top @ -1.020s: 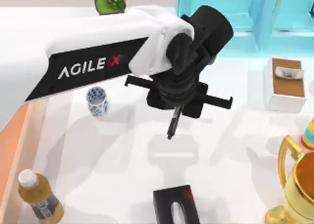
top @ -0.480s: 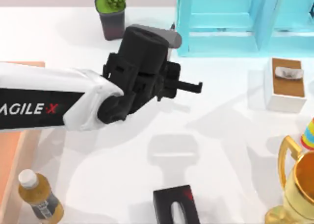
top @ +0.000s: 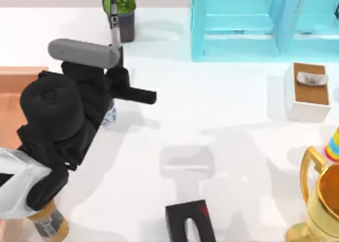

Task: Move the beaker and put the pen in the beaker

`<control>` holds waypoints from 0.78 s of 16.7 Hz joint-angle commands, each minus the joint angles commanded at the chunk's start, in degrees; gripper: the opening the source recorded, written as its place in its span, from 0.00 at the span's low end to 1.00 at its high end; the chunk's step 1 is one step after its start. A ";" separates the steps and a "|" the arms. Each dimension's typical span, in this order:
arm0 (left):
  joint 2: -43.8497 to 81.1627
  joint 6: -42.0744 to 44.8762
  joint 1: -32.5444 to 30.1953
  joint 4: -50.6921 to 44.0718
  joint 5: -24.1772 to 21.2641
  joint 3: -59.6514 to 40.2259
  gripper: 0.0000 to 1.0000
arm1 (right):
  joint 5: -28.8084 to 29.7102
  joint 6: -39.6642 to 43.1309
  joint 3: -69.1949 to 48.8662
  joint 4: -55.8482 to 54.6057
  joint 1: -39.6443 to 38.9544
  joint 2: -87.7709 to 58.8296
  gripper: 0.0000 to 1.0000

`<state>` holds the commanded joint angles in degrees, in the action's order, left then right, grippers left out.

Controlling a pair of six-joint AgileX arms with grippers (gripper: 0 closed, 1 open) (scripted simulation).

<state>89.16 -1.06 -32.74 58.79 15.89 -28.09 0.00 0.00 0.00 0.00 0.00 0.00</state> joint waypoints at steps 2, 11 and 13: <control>-3.06 2.09 1.28 7.46 0.49 5.44 0.00 | 0.00 0.00 0.00 0.00 0.00 0.00 1.00; -6.65 4.62 2.57 15.57 1.12 11.77 0.00 | 0.00 0.00 0.00 0.00 0.00 0.00 1.00; -7.06 4.62 1.95 16.08 1.28 11.53 0.00 | 0.00 0.00 0.00 0.00 0.00 0.00 1.00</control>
<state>82.10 3.56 -30.78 74.88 17.17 -16.56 0.00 0.00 0.00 0.00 0.00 0.00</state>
